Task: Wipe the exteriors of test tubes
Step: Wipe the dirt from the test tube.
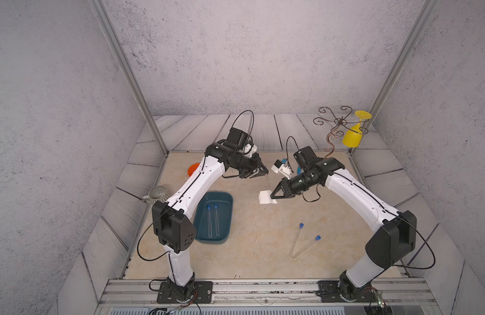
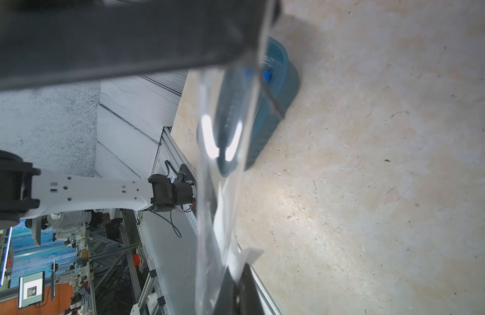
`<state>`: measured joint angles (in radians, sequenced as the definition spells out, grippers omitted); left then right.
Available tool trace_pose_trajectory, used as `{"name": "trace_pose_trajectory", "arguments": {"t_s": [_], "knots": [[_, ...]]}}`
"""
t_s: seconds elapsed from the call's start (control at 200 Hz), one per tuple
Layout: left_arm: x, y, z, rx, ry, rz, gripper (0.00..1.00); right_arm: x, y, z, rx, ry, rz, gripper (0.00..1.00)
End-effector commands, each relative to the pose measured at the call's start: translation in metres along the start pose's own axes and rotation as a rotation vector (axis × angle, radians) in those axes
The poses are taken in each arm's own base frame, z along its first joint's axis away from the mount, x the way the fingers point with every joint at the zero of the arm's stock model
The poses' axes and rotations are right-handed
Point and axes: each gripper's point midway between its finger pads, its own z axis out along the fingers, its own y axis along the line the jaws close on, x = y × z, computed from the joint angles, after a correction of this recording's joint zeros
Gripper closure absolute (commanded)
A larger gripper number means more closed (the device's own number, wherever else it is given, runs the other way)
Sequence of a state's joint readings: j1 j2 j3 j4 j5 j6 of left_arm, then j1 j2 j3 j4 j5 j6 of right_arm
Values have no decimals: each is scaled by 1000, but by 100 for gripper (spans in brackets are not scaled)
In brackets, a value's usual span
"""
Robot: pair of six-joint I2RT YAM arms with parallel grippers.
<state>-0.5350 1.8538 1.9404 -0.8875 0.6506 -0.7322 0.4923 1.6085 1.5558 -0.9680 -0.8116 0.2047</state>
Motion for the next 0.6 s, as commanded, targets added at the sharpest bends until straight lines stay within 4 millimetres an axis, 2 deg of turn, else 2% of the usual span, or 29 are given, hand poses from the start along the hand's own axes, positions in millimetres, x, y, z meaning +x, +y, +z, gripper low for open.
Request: {"name": "trace_pose_trajectory", "arguments": {"t_s": [0.0,0.265,0.505,0.591], "knots": [[-3,2,3,-12,-2,18,88,5,21,-12,-42,-24,-25,96],[-4,4,5,-11,1,19,88,3,35,-17,-99,-36,-38,97],[-1,5,4,-13,7,19,88,-16,48,-21,-146,-73,-50,97],[0,4,3,-10,6,19,88,-25,46,-19,-140,-85,-48,96]]}}
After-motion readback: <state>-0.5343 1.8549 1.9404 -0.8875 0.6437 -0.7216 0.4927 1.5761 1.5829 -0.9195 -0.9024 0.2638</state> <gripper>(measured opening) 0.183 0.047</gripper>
